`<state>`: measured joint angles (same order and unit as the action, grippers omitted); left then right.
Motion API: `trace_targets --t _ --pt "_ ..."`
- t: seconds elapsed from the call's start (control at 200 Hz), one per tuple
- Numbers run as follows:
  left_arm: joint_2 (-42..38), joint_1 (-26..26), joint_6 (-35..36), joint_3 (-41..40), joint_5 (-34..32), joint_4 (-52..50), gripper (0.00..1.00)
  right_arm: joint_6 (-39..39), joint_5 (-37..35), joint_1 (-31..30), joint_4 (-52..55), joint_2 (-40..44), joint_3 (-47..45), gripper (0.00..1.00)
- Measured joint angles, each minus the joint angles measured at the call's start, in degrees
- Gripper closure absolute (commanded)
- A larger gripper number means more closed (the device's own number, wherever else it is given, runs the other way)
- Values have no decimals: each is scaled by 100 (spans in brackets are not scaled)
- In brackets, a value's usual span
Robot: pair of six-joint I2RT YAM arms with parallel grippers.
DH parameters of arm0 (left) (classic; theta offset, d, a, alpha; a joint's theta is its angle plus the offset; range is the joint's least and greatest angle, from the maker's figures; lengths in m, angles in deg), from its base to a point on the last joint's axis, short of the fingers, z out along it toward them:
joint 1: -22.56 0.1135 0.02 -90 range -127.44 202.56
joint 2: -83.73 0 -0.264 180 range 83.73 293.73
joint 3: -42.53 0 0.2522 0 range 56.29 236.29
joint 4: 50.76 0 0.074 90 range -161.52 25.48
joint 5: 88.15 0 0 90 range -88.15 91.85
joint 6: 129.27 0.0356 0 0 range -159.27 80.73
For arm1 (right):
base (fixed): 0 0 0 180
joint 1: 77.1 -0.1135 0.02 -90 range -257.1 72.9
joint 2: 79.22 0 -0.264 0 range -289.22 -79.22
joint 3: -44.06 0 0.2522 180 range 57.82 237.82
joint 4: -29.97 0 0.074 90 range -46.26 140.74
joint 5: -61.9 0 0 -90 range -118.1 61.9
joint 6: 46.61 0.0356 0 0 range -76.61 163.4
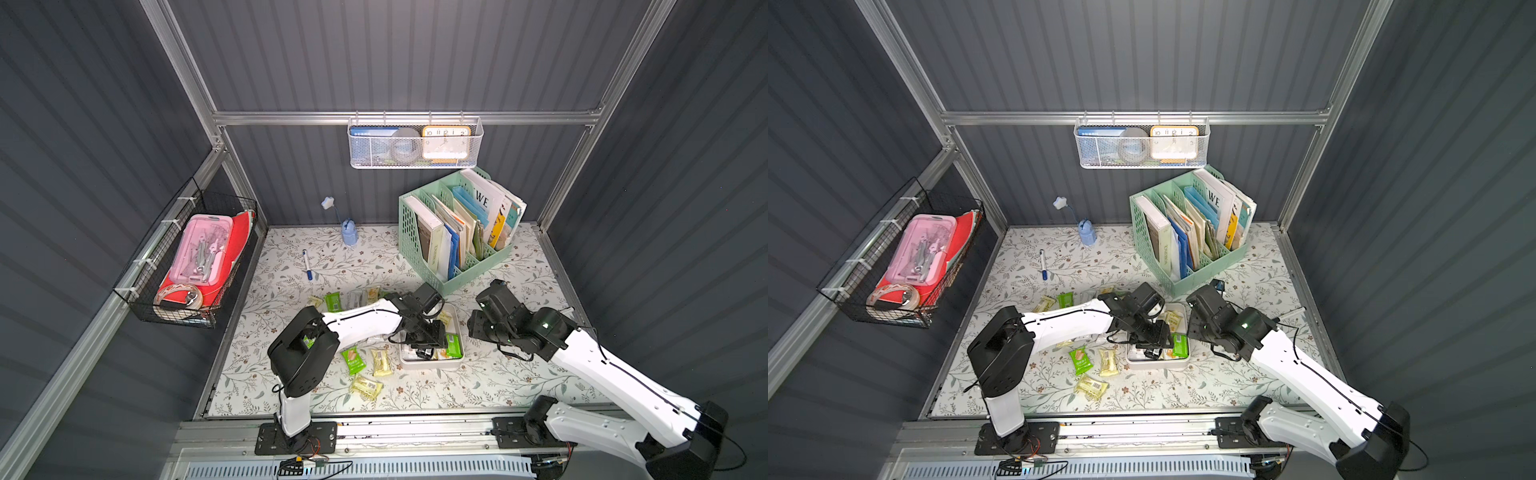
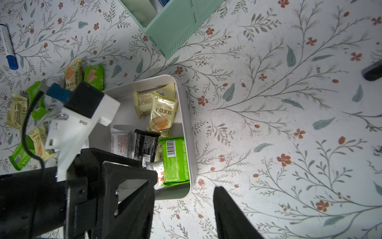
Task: Take the cookies out of the storage box
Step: Pick up the cookie from the storage box.
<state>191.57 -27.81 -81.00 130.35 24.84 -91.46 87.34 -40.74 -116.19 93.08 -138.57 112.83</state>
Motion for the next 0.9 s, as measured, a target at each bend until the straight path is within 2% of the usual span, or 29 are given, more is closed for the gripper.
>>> trace_targets --t 0.22,0.33,0.44,0.54,0.685,0.79,0.9 --pt "125 0 50 0 151 7 62 15 -2 0 2 109 0 49" --pt "129 0 81 0 238 22 73 15 -2 0 2 109 0 49" --pt "170 0 111 0 299 26 76 15 -2 0 4 111 0 49" --pt "251 0 140 0 348 28 85 15 -2 0 9 118 0 49" --pt "258 0 155 0 380 57 89 15 0 0 22 138 0 49" --pt "234 0 157 -2 374 55 97 15 0 0 22 138 0 49" --pt "105 0 157 -55 339 24 97 13 2 0 22 138 0 49"
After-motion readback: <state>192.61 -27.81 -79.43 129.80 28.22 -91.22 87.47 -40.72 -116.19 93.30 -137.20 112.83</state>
